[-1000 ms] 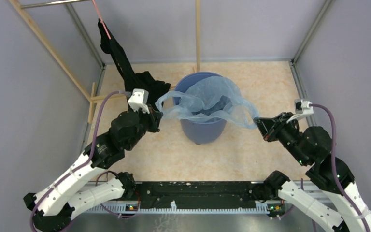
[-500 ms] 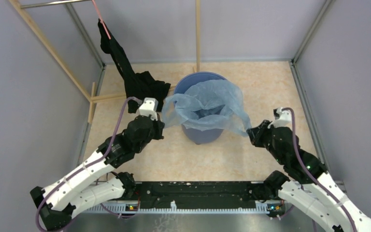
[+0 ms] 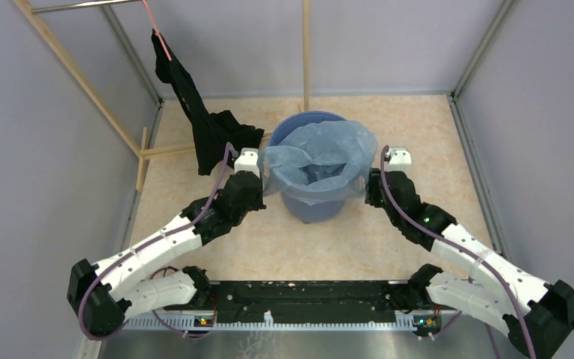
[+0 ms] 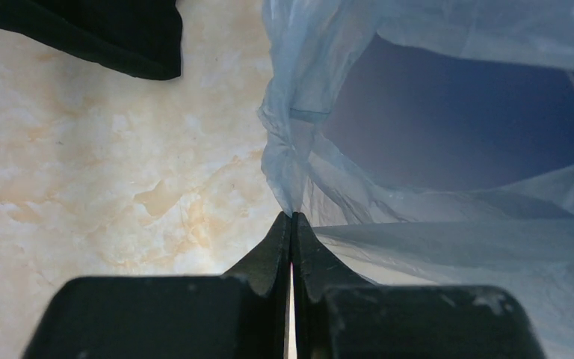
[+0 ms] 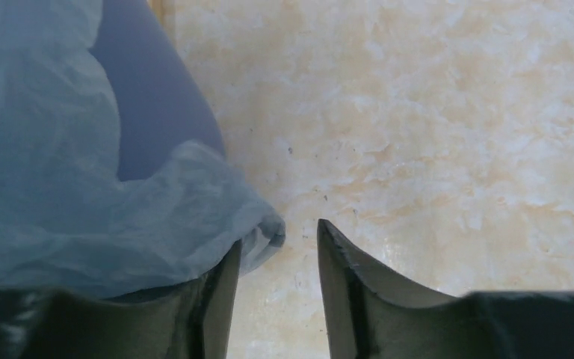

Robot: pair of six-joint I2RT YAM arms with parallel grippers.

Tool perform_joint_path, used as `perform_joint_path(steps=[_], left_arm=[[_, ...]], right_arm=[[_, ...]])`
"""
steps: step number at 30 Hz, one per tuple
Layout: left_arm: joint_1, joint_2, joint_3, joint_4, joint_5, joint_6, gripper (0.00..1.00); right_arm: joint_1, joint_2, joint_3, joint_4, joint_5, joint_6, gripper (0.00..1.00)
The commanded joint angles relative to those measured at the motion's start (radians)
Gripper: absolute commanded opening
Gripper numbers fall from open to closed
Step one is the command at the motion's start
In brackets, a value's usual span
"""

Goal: Put the trash bags into the trash bin

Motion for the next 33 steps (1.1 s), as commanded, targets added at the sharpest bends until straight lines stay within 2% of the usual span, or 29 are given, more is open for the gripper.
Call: perform_joint_path(steps=[1,2,3,6,8,12,14,17,19,23,25,30,33], left_arm=[[0.012,-0.009,0.003,0.038,0.022,-0.022,0.07],[0.013,-0.023,-0.002,0.038,0.037,-0.023,0.10],[0.014,-0.041,-0.004,0.037,0.054,-0.023,0.14],[0.014,-0.089,0.001,0.006,0.102,-0.023,0.33],[0.016,-0.129,0.014,-0.027,0.139,-0.004,0.48],[0.016,-0.240,0.070,-0.103,0.208,0.105,0.71],[0.016,-0.291,0.110,-0.122,0.246,0.169,0.82],[0.015,-0.316,0.172,-0.118,0.317,0.224,0.94],[0.016,-0.271,0.228,-0.125,0.348,0.233,0.96],[0.034,-0.065,0.423,-0.236,0.354,0.228,0.94],[0.060,-0.011,0.460,-0.246,0.368,0.239,0.93],[0.189,0.015,0.507,-0.234,0.446,0.267,0.96],[0.319,0.054,0.522,-0.216,0.650,0.264,0.97]], right_arm=[[0.008,-0.071,0.102,-0.057,-0.016,-0.076,0.55],[0.008,-0.110,0.107,-0.090,-0.058,-0.078,0.66],[0.008,-0.149,0.115,-0.114,-0.110,-0.090,0.72],[0.008,-0.262,0.167,-0.206,-0.259,-0.101,0.81],[0.008,-0.283,0.227,-0.273,-0.339,-0.116,0.83],[0.009,-0.258,0.336,-0.376,-0.402,-0.164,0.82],[0.008,-0.249,0.359,-0.361,-0.389,-0.200,0.82],[0.008,-0.199,0.404,-0.324,-0.413,-0.273,0.82],[0.008,-0.138,0.450,-0.322,-0.415,-0.315,0.79],[0.008,-0.019,0.539,-0.357,-0.392,-0.355,0.56],[0.008,0.009,0.555,-0.365,-0.392,-0.363,0.54],[0.008,-0.007,0.518,-0.320,-0.364,-0.355,0.55],[0.008,-0.024,0.481,-0.267,-0.334,-0.345,0.52]])
